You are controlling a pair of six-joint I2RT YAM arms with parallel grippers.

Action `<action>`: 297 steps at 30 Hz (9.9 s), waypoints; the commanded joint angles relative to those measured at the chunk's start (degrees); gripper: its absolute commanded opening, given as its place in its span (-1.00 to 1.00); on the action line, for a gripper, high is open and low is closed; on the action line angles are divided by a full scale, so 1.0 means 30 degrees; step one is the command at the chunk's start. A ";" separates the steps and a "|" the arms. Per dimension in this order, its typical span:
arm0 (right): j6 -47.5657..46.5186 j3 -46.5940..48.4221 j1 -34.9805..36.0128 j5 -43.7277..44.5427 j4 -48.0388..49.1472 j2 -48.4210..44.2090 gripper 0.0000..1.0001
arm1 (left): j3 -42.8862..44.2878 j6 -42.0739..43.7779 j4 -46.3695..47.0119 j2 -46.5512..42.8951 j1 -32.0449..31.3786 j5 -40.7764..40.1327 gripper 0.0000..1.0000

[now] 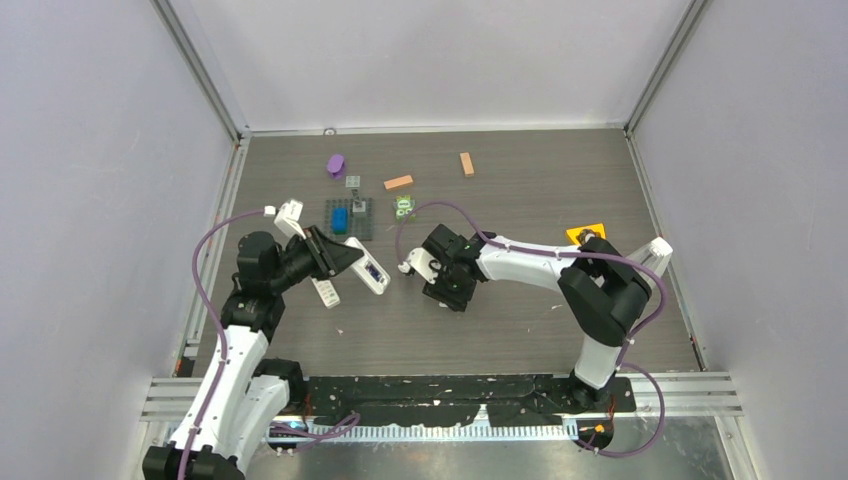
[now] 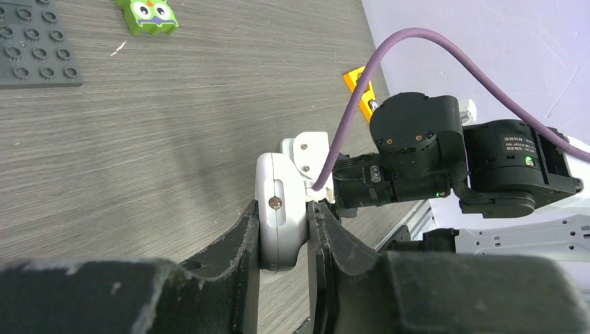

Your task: Load the batteries into the remote control

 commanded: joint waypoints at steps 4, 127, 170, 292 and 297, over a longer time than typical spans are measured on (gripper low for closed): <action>0.0218 -0.0501 0.0433 -0.0035 -0.0449 -0.0391 -0.13 | 0.0896 0.0298 0.0315 -0.0134 0.0309 0.0472 -1.00; 0.7962 0.6696 0.5831 0.4809 0.2085 -0.3876 -0.60 | 0.0117 0.0034 0.2285 -0.1466 -0.0431 0.1249 -1.00; 0.7773 0.6787 0.5949 0.4809 0.1694 -0.3435 -0.59 | 0.0012 0.0764 0.2159 -0.1461 -0.0439 0.1328 -1.00; 1.2946 0.3350 0.1226 -0.2848 0.2974 -0.7762 0.45 | -0.2715 -1.5316 1.9588 0.1763 -0.0338 0.6992 -1.00; 1.2669 0.3651 0.1140 -0.4995 0.4411 -0.8676 0.70 | -0.2175 -1.3892 1.9630 0.1775 -0.0336 0.8662 -1.00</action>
